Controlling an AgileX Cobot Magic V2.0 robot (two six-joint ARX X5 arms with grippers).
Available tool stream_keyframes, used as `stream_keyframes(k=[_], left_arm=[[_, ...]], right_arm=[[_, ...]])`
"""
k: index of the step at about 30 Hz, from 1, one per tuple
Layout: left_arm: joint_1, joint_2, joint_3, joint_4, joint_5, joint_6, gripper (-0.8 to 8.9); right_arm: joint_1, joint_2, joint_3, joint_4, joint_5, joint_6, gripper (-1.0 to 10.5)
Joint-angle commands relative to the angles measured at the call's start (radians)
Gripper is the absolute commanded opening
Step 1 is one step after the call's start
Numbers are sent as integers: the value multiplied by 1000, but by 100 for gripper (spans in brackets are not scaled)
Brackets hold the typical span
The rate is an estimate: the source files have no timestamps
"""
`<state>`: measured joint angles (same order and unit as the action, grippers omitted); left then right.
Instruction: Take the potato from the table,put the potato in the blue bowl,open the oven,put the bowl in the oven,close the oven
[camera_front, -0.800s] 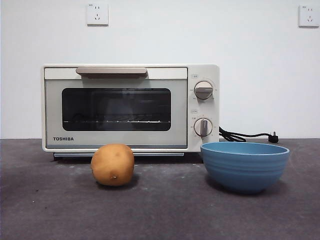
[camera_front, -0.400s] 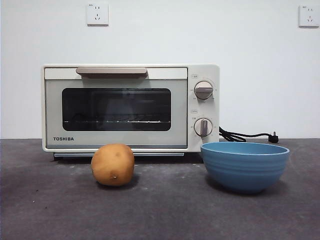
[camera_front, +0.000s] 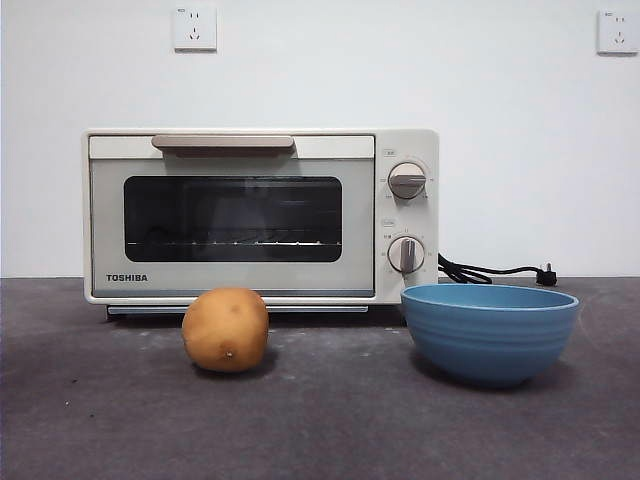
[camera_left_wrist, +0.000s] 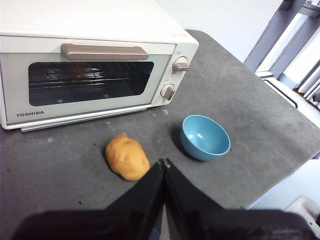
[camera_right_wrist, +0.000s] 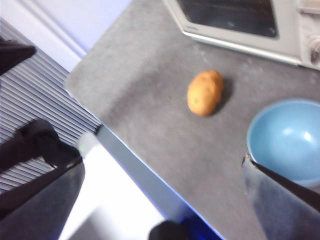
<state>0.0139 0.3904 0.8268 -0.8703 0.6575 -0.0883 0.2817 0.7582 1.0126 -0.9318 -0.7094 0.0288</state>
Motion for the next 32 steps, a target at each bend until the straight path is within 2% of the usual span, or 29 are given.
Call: stream_keyframes(k=[1,7,12,16,23,30,32], left_arm=[[-2,-3,-1,2,-2,14,-8],[-2,-3,-1,7,-3,14,-8],[-2,-3,-1,10,-2,14,-8],[-2,-3,-1,10,-3,14,-8],[-2,-3,-1,9,-3,14,-8],[-2,-3,-1,8,-2,14,-8],[-2,-3,-1,8,-2,14,-8]], right_arm=[[46,40,2,83,-6,63,626],[212,179,3,275,69,138,626],[372,343,14,436,216,180,626],[457,498,72,483,325,182,626],[542,776,234,488,503,160,626],[560,1027,322,496,640,160,626],[559,1086,322,512,641,161,626]])
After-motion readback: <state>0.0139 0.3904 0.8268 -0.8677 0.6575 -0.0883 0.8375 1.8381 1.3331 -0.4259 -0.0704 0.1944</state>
